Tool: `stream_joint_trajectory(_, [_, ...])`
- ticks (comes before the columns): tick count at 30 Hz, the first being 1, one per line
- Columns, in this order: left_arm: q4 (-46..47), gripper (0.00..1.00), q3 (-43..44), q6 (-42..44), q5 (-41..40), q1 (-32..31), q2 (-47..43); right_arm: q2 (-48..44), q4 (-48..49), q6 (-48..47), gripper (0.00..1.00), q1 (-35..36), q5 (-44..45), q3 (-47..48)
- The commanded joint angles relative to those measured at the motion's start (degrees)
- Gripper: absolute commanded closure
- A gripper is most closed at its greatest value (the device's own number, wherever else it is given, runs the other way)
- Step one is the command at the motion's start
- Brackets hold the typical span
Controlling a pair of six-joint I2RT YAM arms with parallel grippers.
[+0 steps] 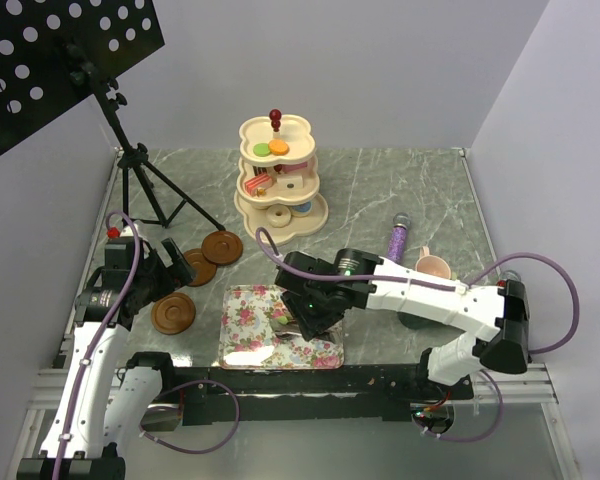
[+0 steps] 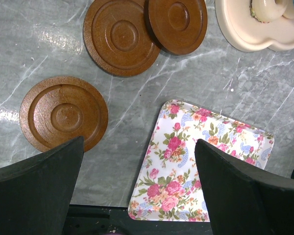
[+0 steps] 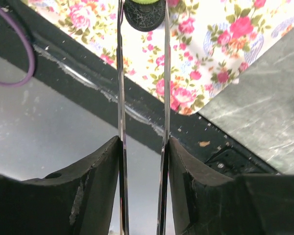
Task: Serve the afternoon tea
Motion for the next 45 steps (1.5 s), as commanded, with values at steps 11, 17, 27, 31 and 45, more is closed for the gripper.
stream_joint_trajectory(11, [0.62, 0.0, 0.25, -0.73, -1.31, 0.16, -0.33, 4.45, 4.09, -6.95, 0.48, -3.0, 0.96, 0.61])
stream_joint_trajectory(17, [0.36, 0.0, 0.25, -1.08, -1.75, 0.24, -0.33, 5.94, 3.92, -8.97, 0.44, -4.58, 0.52, 1.92])
stream_joint_trajectory(27, [0.18, 0.0, 0.33, -1.43, -2.36, 0.16, -0.15, 6.73, 3.74, -11.17, 0.54, -6.17, 0.43, 3.24])
stream_joint_trajectory(31, [0.1, 0.0, 0.33, -1.61, -2.63, 0.24, -0.15, 6.29, 3.04, -11.52, 0.58, -6.69, 0.43, 5.08])
stream_joint_trajectory(45, [-0.17, 0.0, 0.42, -2.14, -3.33, 0.16, 0.11, 2.69, -6.18, -15.91, 0.59, -14.32, 4.38, 23.26])
